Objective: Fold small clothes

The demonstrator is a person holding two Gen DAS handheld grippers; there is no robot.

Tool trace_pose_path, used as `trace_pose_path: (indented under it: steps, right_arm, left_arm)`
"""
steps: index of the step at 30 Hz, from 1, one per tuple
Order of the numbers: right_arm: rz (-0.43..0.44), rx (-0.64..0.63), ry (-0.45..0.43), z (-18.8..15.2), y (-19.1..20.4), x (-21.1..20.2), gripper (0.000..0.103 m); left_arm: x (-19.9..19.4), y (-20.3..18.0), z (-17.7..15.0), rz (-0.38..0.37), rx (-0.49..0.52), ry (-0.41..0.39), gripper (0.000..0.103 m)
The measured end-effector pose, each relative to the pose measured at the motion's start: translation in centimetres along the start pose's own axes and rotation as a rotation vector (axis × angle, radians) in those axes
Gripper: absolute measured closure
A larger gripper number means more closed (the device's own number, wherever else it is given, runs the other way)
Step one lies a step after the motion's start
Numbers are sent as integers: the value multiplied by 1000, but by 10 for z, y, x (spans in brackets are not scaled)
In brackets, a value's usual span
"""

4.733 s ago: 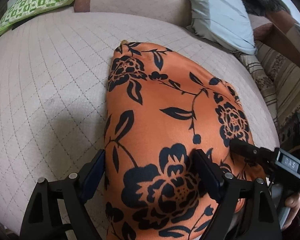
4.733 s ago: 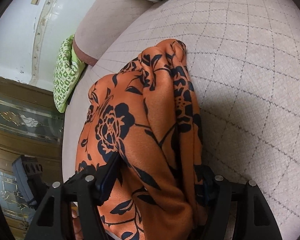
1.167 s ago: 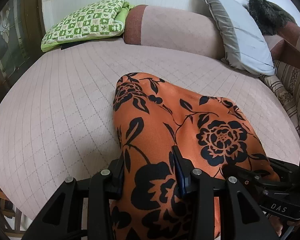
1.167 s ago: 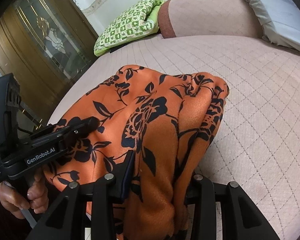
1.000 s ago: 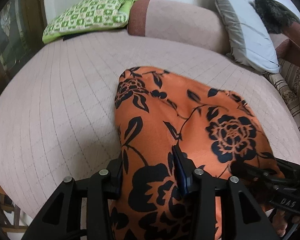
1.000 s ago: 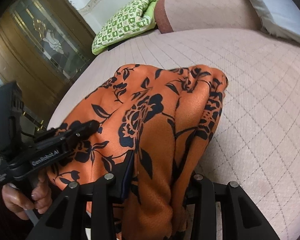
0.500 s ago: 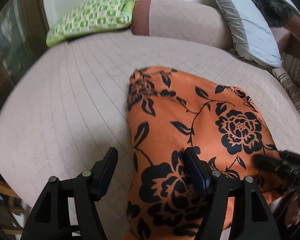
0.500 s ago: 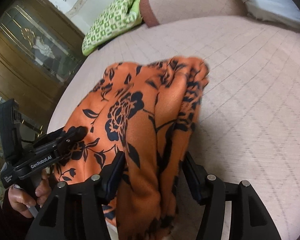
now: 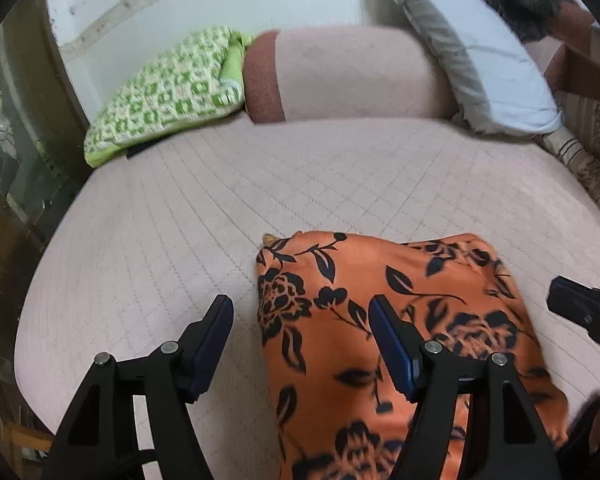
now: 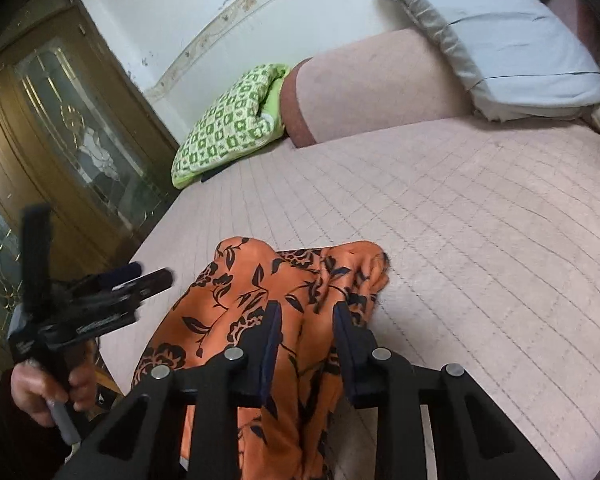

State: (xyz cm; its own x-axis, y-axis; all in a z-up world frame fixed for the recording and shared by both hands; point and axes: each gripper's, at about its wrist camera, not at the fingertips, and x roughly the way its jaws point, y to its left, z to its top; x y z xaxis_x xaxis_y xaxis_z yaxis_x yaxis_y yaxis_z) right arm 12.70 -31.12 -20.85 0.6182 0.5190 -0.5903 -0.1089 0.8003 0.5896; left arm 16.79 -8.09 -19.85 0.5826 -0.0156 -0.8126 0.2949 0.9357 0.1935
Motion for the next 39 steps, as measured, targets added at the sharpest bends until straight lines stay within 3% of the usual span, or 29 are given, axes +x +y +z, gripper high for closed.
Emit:
trace_pose_path:
  steps: [6,14,18,23,31,32,39]
  right_arm:
    - [22,-39,76,8,11,40,75]
    - [-59,-50,205,8,1,98,75]
    - [-57,-40,223,7,-5,108,76]
    - [-37,-26,173,5,-3,85,76]
    - [54,-74,92,-8,23,24,76]
    - [65,-76,92,-14,26,18,76]
    - [90,-124,133,-55,55,-3,76]
  left_arm:
    - [36,-5,7,-6,20,76,32]
    - [66,-12,-1,18,37,135,32]
    - [76,-12,-9,38,27,151,30]
    - [53,-12,-9,76,26,109,31]
    - [-12,-22,-27,67,8,9,31]
    - [-18,-24,-29,111,-20,38,31]
    - [-46,-29,-46,111,-35,17,31]
